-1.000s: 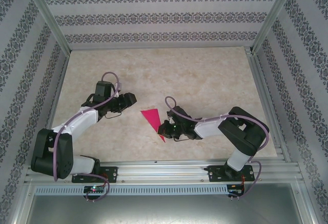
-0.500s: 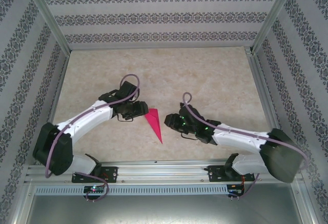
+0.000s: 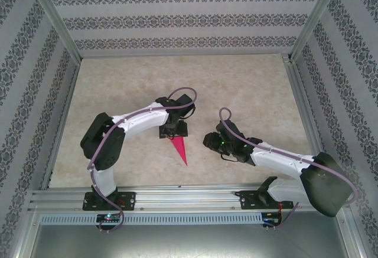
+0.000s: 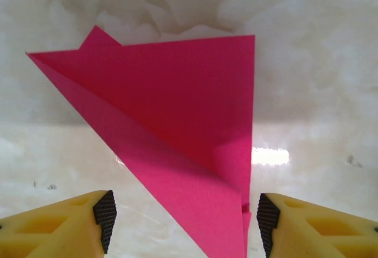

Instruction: Fold a paper plane with a square sheet of paper (pick it up from the middle)

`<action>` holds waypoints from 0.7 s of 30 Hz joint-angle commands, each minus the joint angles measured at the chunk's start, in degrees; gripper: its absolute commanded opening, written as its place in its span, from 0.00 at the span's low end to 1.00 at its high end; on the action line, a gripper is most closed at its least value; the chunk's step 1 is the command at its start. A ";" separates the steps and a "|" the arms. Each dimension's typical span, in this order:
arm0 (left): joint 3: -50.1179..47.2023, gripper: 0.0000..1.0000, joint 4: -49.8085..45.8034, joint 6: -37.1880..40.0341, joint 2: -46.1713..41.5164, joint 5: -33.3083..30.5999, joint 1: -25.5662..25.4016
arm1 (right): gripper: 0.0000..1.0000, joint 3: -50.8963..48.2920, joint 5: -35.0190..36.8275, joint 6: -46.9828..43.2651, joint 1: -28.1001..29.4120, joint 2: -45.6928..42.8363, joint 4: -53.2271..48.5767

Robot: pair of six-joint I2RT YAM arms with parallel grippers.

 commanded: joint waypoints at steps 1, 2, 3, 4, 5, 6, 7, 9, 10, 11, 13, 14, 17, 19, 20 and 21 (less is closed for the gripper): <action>3.19 0.68 -7.69 -0.60 2.81 -3.11 -0.47 | 0.36 0.48 -1.54 -1.56 -0.26 1.76 0.81; 4.04 0.67 -8.33 -0.42 3.78 -3.04 -0.48 | 0.36 0.67 -1.72 -1.67 -0.23 2.32 0.81; 4.63 0.67 -8.68 -0.38 4.55 -2.79 -0.52 | 0.36 0.93 -2.05 -1.97 -0.27 2.80 0.88; 4.95 0.67 -8.66 -0.24 5.02 -2.55 -0.55 | 0.37 1.28 -2.35 -2.17 -0.23 3.34 0.98; 4.99 0.67 -8.50 -0.25 5.23 -2.49 -0.52 | 0.36 1.59 -2.86 -2.37 -0.23 3.89 1.16; 5.05 0.67 -8.39 -0.20 5.33 -2.34 -0.47 | 0.37 1.93 -3.26 -2.64 -0.21 4.47 1.38; 5.22 0.66 -8.43 -0.06 5.35 -2.23 -0.47 | 0.37 2.28 -3.78 -2.84 -0.15 5.08 1.80; 5.10 0.64 -8.52 0.31 5.23 -1.94 -0.47 | 0.37 2.95 -4.76 -3.26 -0.17 6.30 2.50; 5.08 0.62 -8.65 0.44 4.99 -1.83 -0.47 | 0.37 3.38 -5.20 -3.41 -0.02 7.01 2.79; 4.78 0.60 -8.75 0.46 4.58 -2.01 -0.47 | 0.37 3.82 -5.59 -3.61 0.06 7.69 2.93; 3.99 0.56 -8.66 0.47 3.61 -2.37 -0.47 | 0.37 4.70 -6.40 -3.91 0.28 8.94 3.25; 3.38 0.55 -8.65 0.44 2.96 -2.61 -0.47 | 0.37 5.05 -6.86 -4.15 0.43 9.55 3.59; 1.15 0.51 -7.57 0.55 0.42 -2.73 -0.47 | 0.37 6.29 -7.91 -4.76 0.96 11.15 4.35; -0.41 0.48 -6.79 0.56 -1.18 -2.63 -0.47 | 0.37 7.08 -8.90 -5.10 1.30 12.42 5.21; -1.13 0.45 -6.46 0.47 -2.16 -2.64 -0.47 | 0.38 7.51 -9.55 -5.29 1.55 13.18 5.82; -1.87 0.43 -6.18 0.46 -2.77 -2.77 -0.42 | 0.38 7.87 -10.12 -5.44 1.77 13.81 6.32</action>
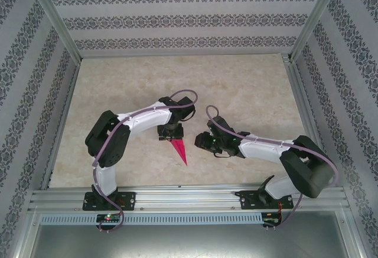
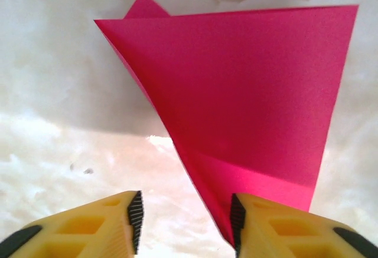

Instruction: Fold a paper plane with a square sheet of paper (pick it up from the middle)

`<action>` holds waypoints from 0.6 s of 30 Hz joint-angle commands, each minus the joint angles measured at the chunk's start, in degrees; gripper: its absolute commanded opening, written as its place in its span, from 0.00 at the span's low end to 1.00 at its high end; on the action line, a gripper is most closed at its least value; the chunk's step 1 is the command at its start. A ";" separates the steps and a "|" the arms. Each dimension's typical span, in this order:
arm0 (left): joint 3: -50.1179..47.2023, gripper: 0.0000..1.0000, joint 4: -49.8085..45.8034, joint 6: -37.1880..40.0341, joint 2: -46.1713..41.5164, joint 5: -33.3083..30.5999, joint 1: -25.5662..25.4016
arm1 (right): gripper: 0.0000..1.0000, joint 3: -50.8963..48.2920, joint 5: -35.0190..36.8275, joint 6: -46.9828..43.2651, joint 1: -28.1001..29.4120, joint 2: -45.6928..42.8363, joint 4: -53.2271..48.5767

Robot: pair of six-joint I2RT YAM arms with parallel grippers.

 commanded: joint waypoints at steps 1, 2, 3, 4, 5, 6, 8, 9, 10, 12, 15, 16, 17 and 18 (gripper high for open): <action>-2.33 0.40 -0.64 0.11 -4.26 -1.50 -0.40 | 0.38 2.29 -3.23 -1.75 1.03 2.14 3.11; -3.22 0.37 -0.08 0.04 -5.09 -1.71 -0.31 | 0.39 2.51 -4.09 -1.78 1.27 2.93 4.33; -3.95 0.35 0.44 0.07 -5.64 -1.67 -0.30 | 0.40 2.74 -4.87 -1.81 1.43 3.65 5.09; -4.78 0.34 0.96 -0.03 -6.18 -1.65 -0.16 | 0.40 3.08 -5.59 -1.73 1.57 4.43 6.09; -5.41 0.32 1.43 0.09 -6.55 -1.46 -0.10 | 0.41 3.47 -6.24 -1.69 1.71 5.33 6.61; -5.77 0.30 1.45 0.11 -6.75 -1.38 0.05 | 0.42 3.83 -6.73 -1.69 1.78 6.08 7.04; -6.55 0.27 1.47 0.25 -7.02 -1.72 0.14 | 0.44 4.40 -8.07 -1.72 1.92 7.76 8.51; -7.07 0.26 1.76 0.37 -7.04 -1.56 0.21 | 0.44 4.60 -8.68 -1.60 2.01 8.40 9.27; -7.53 0.25 2.00 0.34 -7.17 -1.57 0.23 | 0.44 4.93 -9.28 -1.58 2.16 9.12 9.81; -8.09 0.25 2.58 0.52 -7.48 -1.30 0.23 | 0.45 5.46 -10.41 -1.54 2.39 10.62 10.85; -8.11 0.26 3.00 0.63 -7.87 -1.26 0.23 | 0.46 5.81 -12.05 -1.33 2.69 12.00 12.94; -7.99 0.26 3.07 0.72 -7.83 -1.28 0.23 | 0.46 5.82 -12.35 -1.41 2.87 12.15 13.49; -7.90 0.25 3.22 0.77 -7.93 -1.29 0.29 | 0.46 5.93 -12.62 -1.53 2.98 12.48 13.84; -8.03 0.26 3.30 0.73 -7.92 -1.28 0.31 | 0.46 6.09 -12.89 -1.67 3.15 12.62 14.07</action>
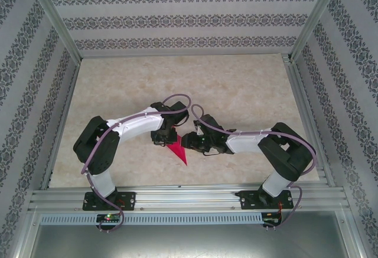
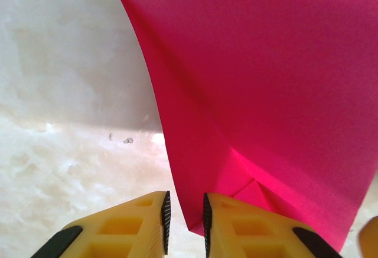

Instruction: Fold a paper plane with a square sheet of paper (pick it up from the middle)

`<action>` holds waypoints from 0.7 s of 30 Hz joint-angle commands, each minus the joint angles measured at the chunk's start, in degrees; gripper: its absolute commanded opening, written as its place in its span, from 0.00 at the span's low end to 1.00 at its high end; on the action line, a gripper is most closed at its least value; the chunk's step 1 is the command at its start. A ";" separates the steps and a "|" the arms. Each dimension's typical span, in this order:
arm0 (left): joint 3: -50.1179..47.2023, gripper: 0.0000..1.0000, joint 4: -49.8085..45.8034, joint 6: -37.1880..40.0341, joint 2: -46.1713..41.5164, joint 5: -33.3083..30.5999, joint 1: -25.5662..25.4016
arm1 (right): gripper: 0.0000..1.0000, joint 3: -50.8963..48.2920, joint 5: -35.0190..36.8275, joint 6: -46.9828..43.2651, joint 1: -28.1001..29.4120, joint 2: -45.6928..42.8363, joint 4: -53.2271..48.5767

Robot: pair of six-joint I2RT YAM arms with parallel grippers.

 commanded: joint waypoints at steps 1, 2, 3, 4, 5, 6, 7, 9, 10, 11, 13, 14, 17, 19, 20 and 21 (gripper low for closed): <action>-0.26 0.26 1.33 0.68 -1.67 -0.83 0.28 | 0.46 1.55 -2.78 -1.18 0.70 1.08 3.27; -0.44 0.26 1.53 0.70 -1.67 -0.74 0.21 | 0.46 1.71 -3.21 -1.26 0.75 1.55 3.59; -0.45 0.26 1.53 0.72 -1.67 -0.74 0.25 | 0.46 1.77 -3.71 -1.39 0.76 1.92 4.08; -0.44 0.26 1.58 0.77 -1.64 -0.74 0.27 | 0.46 1.82 -4.18 -1.42 0.79 2.20 4.56; -0.45 0.26 1.59 0.79 -1.58 -0.78 0.28 | 0.46 1.77 -4.34 -1.27 0.95 2.31 4.92; -0.45 0.26 1.59 0.73 -1.59 -0.83 0.28 | 0.46 1.60 -4.13 -1.34 1.10 2.17 5.24; -0.50 0.26 1.64 0.77 -1.67 -0.83 0.28 | 0.46 1.49 -3.92 -1.50 1.28 2.03 5.10; -0.56 0.26 1.77 0.60 -1.92 -0.87 0.27 | 0.46 1.10 -4.68 -1.79 1.38 1.91 6.25; -0.67 0.26 1.86 0.51 -1.99 -0.89 0.28 | 0.46 1.03 -5.16 -1.91 1.56 1.81 6.82; -0.71 0.26 1.89 0.59 -2.07 -0.82 0.25 | 0.46 1.02 -5.35 -2.00 1.70 1.76 6.93; -0.80 0.26 1.94 0.44 -2.24 -0.96 0.26 | 0.46 1.19 -5.44 -2.35 1.94 1.72 6.53; -0.89 0.26 1.92 0.42 -2.28 -1.04 0.28 | 0.46 1.29 -5.11 -2.64 2.08 1.64 6.09; -0.97 0.26 2.01 0.33 -2.46 -1.05 0.27 | 0.46 1.29 -4.40 -3.27 2.36 1.96 5.41; -1.11 0.26 2.12 0.33 -2.64 -1.09 0.26 | 0.46 1.42 -4.54 -3.28 2.55 2.38 5.53; -1.23 0.26 2.21 0.33 -2.65 -1.04 0.27 | 0.46 1.53 -4.27 -3.20 2.63 2.71 5.48; -1.24 0.26 2.16 0.40 -2.64 -1.12 0.28 | 0.46 1.55 -4.07 -3.11 2.70 2.92 5.59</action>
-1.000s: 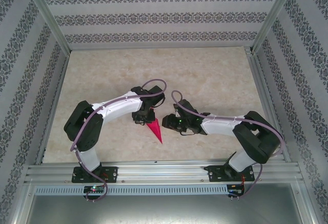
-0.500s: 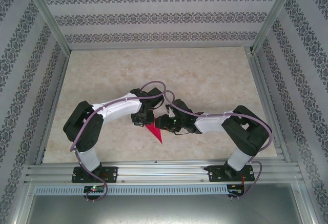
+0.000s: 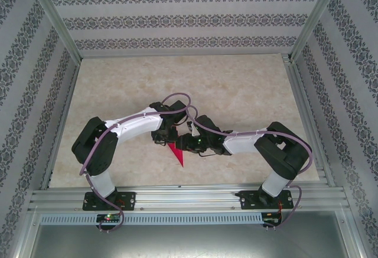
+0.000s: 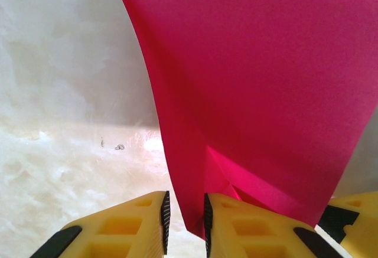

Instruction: Fold a paper plane with a square sheet of paper (pick it up from the middle)

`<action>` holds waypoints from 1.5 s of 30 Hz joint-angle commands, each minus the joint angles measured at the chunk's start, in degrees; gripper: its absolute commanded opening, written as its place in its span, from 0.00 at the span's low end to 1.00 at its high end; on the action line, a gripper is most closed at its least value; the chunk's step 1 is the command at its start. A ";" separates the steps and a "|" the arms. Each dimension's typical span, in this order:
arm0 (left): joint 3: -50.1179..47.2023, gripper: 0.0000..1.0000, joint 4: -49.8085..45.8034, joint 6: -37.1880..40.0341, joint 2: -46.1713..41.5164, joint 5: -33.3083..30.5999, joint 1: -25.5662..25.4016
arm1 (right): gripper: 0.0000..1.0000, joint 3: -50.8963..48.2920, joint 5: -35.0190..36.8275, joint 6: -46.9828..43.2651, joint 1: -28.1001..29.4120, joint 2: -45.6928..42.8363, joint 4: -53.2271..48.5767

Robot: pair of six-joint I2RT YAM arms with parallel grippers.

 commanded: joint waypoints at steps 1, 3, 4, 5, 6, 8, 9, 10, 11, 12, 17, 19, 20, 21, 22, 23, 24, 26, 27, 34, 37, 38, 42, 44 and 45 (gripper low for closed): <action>-0.96 0.26 0.57 0.34 -1.78 -1.18 0.28 | 0.46 0.99 0.00 -1.66 0.82 1.44 0.90; -1.25 0.25 0.59 0.34 -1.86 -1.26 0.28 | 0.47 1.07 0.63 -1.35 0.92 1.62 0.91; -1.39 0.25 0.57 0.29 -1.89 -1.35 0.27 | 0.47 0.92 1.48 -1.16 0.91 1.56 0.79; -1.65 0.25 0.59 0.16 -1.95 -1.44 0.30 | 0.47 0.68 2.24 -0.94 0.85 1.36 0.83; -1.82 0.24 0.60 0.09 -1.96 -1.44 0.27 | 0.47 0.55 2.69 -0.81 0.88 1.27 0.84; -2.01 0.24 0.61 0.07 -1.99 -1.44 0.25 | 0.48 0.61 2.15 -0.63 0.74 1.59 1.12; -2.08 0.24 0.67 -0.02 -1.96 -1.44 0.25 | 0.48 0.79 1.55 -0.66 0.80 1.86 1.27; -2.02 0.24 0.68 -0.04 -1.96 -1.46 0.28 | 0.48 0.97 1.04 -0.55 0.87 2.07 1.40; -2.11 0.24 0.82 0.04 -1.98 -1.35 0.27 | 0.48 0.99 0.89 -0.45 0.91 2.14 1.49; -2.14 0.23 0.86 0.07 -1.97 -1.35 0.28 | 0.48 0.92 1.14 -0.45 0.91 2.03 1.30; -2.02 0.23 0.74 -0.03 -2.13 -1.35 0.27 | 0.49 -0.60 3.15 0.37 0.91 0.09 1.32; -2.01 0.23 0.85 0.08 -2.14 -1.33 0.26 | 0.49 -1.01 4.26 0.32 1.02 -0.55 0.60; -2.09 0.23 0.94 0.06 -2.14 -1.27 0.19 | 0.50 -1.29 5.15 0.49 0.99 -0.85 0.05; -2.08 0.23 0.82 0.06 -2.16 -1.22 0.27 | 0.50 -1.39 6.18 0.59 1.00 -1.18 -0.63; -2.01 0.23 0.73 0.07 -2.14 -1.13 0.27 | 0.50 -1.54 6.56 0.65 1.09 -1.27 -0.70; -2.01 0.23 0.71 0.08 -2.22 -1.18 0.23 | 0.50 -1.65 6.88 0.78 1.10 -1.28 -0.70; -2.01 0.23 0.68 0.10 -2.39 -1.33 0.23 | 0.50 -1.65 6.87 1.05 1.15 -1.07 -0.78; -2.54 0.23 1.15 -0.02 -2.96 -1.44 0.28 | 0.50 -1.01 6.16 1.16 1.22 -0.42 -1.55; -2.85 0.23 1.72 -0.10 -3.23 -1.42 0.28 | 0.50 -0.52 5.51 1.21 1.33 0.06 -1.96; -3.19 0.23 2.50 -0.50 -3.72 -0.91 0.28 | 0.50 -0.60 4.02 1.56 2.49 0.65 -0.44; -3.16 0.23 2.88 -0.48 -3.63 -0.44 0.28 | 0.50 -0.55 4.31 1.50 2.84 0.13 -0.22; -3.32 0.23 2.84 -0.62 -3.70 -0.52 0.28 | 0.50 -0.14 3.97 1.12 2.85 0.13 -0.45; -4.64 0.23 3.55 -1.08 -4.24 -0.57 0.28 | 0.48 0.44 3.98 0.51 2.77 0.26 -1.22; -4.62 0.23 3.62 -1.01 -4.03 -0.41 0.28 | 0.47 0.16 4.63 0.55 2.85 0.22 -1.08; -4.50 0.23 3.58 -1.02 -3.89 -0.43 0.27 | 0.47 -0.06 4.97 0.59 2.93 0.13 -0.74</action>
